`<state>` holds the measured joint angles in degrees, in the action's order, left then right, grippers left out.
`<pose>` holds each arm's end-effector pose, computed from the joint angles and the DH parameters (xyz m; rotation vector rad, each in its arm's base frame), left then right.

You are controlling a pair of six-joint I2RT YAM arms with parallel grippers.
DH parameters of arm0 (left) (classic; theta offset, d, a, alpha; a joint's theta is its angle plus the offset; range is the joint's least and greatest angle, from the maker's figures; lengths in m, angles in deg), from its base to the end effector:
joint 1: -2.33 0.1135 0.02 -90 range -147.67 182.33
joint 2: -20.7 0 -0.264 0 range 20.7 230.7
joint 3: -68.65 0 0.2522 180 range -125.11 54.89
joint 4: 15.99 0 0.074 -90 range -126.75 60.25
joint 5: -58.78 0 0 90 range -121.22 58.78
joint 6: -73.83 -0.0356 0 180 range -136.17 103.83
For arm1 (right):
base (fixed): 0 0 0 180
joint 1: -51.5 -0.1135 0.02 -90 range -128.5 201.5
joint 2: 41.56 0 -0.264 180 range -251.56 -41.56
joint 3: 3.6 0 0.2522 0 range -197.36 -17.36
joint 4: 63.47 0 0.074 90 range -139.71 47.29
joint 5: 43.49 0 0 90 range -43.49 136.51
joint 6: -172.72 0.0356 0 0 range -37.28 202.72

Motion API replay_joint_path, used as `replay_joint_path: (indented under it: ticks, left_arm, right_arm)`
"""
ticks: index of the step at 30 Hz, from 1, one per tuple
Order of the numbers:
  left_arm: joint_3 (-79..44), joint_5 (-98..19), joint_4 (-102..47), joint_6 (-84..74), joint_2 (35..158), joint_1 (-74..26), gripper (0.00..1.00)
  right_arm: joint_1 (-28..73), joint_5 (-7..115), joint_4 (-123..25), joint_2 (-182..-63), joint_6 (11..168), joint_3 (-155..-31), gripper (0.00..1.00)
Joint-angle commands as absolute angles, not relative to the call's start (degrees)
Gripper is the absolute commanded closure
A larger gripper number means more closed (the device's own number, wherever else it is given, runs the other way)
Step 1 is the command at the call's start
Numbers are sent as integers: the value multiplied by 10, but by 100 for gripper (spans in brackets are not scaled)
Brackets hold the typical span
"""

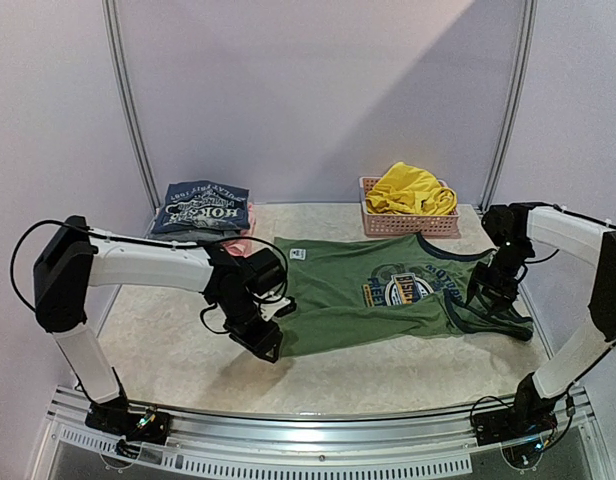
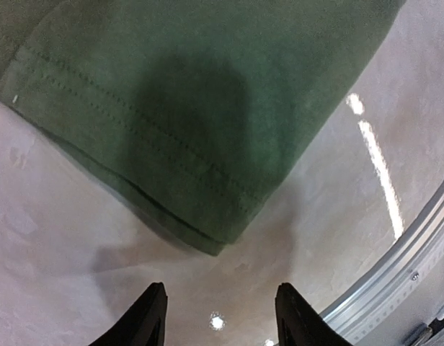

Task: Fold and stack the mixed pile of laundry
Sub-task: Fold the flattened skirt at the center of the board, then adjust the 1/3-folded tank top at the center of the board.

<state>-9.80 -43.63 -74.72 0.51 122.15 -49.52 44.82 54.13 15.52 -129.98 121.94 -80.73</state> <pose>0.1918 -0.2565 0.1661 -0.9636 -2.9594 0.4063 0.2572 0.0349 0.2187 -0.8633 -2.9562 -0.1859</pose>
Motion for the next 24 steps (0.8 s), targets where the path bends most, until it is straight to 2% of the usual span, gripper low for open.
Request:
replay_joint_path:
  ticks: [1, 7, 9, 12, 24]
  left_arm:
    - [-95, -425, -697, 10, 1251, -505, 50]
    - [-92, -432, -666, 9, 1288, -507, 61]
    - [-92, -427, -660, 10, 1296, -508, 74]
    - [-94, -420, -658, 10, 1304, -508, 99]
    - [10, -370, -706, 19, 1201, -463, 100]
  right_arm:
    - [450, 539, 151, -1264, 1237, -794, 42]
    - [450, 522, 166, -1238, 1240, -786, 42]
    - [450, 516, 168, -1230, 1242, -782, 42]
    - [451, 512, 167, -1220, 1246, -775, 42]
    - [476, 496, 169, -1183, 1265, -745, 43]
